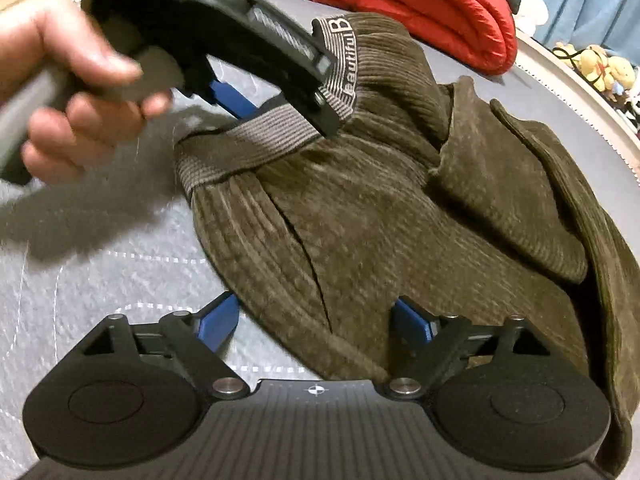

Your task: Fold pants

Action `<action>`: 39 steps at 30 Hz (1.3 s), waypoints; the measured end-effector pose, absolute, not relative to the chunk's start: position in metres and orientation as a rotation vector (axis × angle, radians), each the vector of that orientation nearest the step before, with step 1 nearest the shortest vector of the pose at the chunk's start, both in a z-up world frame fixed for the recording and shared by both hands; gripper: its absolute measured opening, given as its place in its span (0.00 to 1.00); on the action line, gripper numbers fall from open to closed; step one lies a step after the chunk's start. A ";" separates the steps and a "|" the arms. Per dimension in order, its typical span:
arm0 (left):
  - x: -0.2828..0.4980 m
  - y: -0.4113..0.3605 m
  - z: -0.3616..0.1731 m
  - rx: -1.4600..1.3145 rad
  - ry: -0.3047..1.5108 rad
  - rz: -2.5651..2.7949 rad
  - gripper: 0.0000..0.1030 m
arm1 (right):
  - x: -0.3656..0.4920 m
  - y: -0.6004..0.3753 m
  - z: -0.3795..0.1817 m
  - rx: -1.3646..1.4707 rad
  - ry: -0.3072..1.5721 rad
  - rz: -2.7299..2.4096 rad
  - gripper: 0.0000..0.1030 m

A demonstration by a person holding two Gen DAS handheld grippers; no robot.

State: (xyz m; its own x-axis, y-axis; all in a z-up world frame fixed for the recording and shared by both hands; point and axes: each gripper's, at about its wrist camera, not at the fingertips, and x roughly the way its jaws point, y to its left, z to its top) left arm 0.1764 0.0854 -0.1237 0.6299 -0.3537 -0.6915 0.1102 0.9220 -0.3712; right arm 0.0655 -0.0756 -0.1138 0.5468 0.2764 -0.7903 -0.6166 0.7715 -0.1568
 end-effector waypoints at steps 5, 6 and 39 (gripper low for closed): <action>0.185 0.066 -0.129 -0.217 0.810 -0.265 0.84 | 0.060 -0.071 -0.112 -0.481 0.809 0.599 0.61; 0.186 0.066 -0.129 -0.218 0.806 -0.260 0.81 | 0.057 -0.069 -0.112 -0.501 0.796 0.611 0.56; 0.026 0.192 -0.024 -0.085 1.010 -0.052 0.12 | -0.130 -0.002 -0.053 -0.759 0.495 1.039 0.06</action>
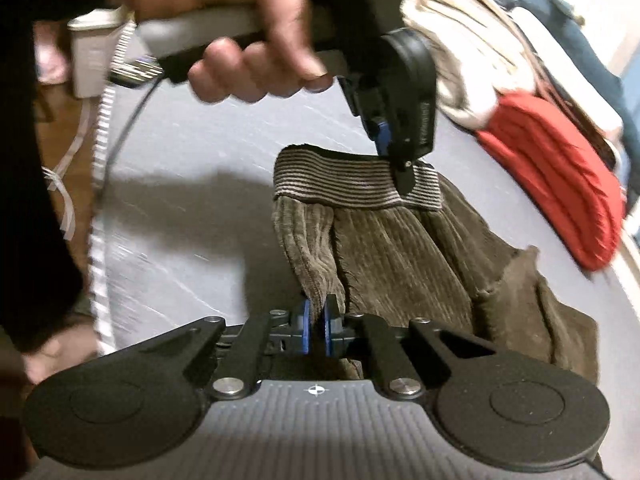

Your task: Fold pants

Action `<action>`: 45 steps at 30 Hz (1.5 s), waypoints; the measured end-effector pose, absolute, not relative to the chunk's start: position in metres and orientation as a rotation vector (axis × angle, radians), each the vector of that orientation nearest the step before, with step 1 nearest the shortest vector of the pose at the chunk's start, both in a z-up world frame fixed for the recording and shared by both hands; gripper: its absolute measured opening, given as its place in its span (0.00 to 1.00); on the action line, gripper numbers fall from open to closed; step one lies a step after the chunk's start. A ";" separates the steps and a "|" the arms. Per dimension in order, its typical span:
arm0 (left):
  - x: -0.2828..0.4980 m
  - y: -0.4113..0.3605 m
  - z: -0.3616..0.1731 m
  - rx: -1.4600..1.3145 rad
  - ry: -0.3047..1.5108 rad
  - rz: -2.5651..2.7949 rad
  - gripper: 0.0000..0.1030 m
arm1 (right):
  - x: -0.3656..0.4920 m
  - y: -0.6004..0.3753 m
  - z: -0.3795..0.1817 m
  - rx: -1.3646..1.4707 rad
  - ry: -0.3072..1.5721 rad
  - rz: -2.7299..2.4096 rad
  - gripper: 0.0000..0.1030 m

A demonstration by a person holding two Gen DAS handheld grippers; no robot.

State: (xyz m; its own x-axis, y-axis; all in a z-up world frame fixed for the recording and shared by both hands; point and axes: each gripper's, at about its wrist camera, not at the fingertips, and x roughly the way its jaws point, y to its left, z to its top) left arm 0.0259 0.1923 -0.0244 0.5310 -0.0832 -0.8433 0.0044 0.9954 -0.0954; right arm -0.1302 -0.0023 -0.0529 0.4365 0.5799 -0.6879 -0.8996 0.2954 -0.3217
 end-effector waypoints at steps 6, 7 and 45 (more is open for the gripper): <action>0.007 0.193 -0.012 -0.136 0.971 0.147 0.22 | -0.139 0.016 -0.075 -0.875 0.504 0.995 0.09; 0.006 0.186 -0.006 -0.145 0.939 0.127 0.36 | -0.140 0.014 -0.074 -0.883 0.499 0.996 0.11; 0.039 0.082 -0.020 -0.143 0.865 -0.051 0.75 | -0.062 -0.318 -0.062 -0.725 0.890 0.388 0.06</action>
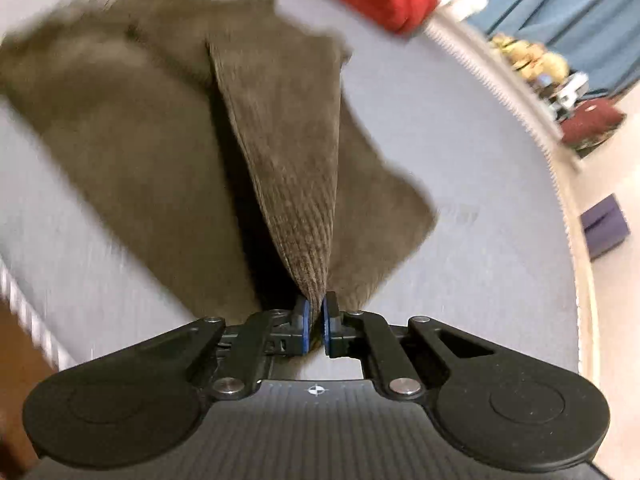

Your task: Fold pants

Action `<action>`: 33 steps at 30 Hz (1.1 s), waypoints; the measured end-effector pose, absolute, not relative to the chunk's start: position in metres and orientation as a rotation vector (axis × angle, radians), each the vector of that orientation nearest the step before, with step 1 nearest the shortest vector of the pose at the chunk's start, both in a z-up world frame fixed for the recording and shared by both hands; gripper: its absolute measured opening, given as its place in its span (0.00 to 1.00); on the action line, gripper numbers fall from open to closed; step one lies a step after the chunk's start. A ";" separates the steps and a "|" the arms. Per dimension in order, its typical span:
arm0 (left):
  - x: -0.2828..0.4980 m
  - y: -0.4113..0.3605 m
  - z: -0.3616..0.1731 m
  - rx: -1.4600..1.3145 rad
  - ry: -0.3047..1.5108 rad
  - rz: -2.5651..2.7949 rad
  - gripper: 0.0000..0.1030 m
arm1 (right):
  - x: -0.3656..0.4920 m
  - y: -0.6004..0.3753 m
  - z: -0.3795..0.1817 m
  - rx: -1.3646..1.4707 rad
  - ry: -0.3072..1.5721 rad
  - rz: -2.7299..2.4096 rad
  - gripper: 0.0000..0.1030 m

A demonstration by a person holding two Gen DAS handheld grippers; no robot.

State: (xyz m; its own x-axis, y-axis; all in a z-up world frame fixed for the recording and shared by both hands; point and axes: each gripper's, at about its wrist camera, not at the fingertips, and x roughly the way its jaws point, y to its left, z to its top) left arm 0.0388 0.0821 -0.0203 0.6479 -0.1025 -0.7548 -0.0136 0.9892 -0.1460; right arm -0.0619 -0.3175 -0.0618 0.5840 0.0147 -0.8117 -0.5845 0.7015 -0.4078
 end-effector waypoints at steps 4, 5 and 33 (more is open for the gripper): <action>0.042 0.070 -0.023 -0.136 0.870 -0.063 0.75 | -0.060 -0.323 -0.031 -0.584 0.798 0.408 0.09; 0.044 0.066 -0.024 -0.134 0.876 -0.064 0.75 | -0.059 -0.320 -0.019 -0.536 0.741 0.424 0.11; 0.052 0.075 -0.029 -0.163 0.906 -0.047 0.75 | 0.045 -0.186 -0.041 -0.593 0.514 0.358 0.07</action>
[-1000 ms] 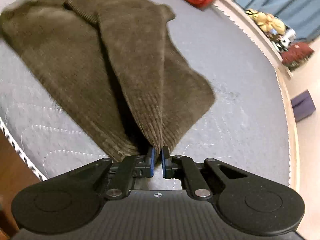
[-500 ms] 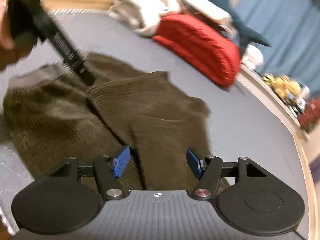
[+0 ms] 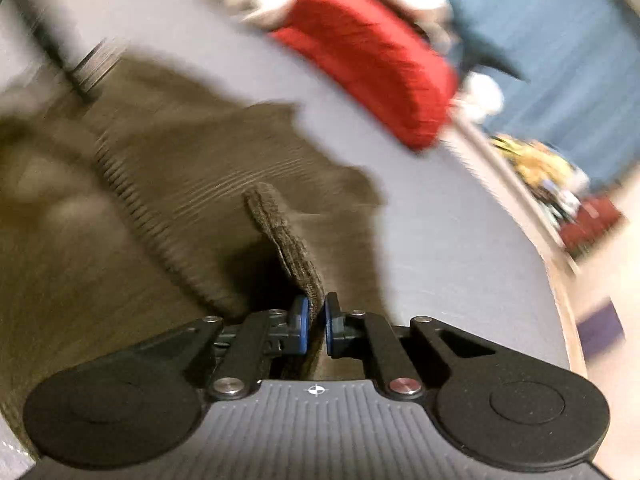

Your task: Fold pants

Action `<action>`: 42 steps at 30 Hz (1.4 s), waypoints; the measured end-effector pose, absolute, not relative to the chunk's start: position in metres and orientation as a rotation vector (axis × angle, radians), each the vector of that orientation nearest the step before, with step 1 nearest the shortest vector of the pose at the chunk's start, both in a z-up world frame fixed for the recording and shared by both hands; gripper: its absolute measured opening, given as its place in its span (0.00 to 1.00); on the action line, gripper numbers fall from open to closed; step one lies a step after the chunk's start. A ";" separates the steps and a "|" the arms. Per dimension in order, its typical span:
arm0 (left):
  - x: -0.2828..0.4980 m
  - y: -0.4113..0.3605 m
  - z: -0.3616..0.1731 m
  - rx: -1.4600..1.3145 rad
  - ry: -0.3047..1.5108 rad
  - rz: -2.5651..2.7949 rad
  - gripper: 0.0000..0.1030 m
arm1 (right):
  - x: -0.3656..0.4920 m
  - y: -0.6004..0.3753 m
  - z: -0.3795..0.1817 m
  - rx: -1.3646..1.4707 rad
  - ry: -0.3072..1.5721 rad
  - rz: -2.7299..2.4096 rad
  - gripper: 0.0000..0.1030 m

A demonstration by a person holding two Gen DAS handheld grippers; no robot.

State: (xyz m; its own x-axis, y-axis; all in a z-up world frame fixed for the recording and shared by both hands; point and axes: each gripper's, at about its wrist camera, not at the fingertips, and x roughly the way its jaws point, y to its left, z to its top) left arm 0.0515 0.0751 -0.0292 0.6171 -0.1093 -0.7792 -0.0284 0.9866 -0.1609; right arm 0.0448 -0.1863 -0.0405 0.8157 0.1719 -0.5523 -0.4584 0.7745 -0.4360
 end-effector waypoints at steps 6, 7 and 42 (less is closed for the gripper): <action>0.046 0.073 -0.033 -0.147 0.910 -0.045 0.75 | 0.044 -0.364 0.018 -0.065 0.435 0.004 0.07; 0.045 0.075 -0.034 -0.151 0.913 -0.044 0.75 | 0.042 -0.396 0.019 0.014 0.433 -0.068 0.07; -0.020 -0.071 -0.081 0.308 0.991 -0.802 0.82 | -0.036 -0.660 -0.074 0.665 0.583 -0.948 0.38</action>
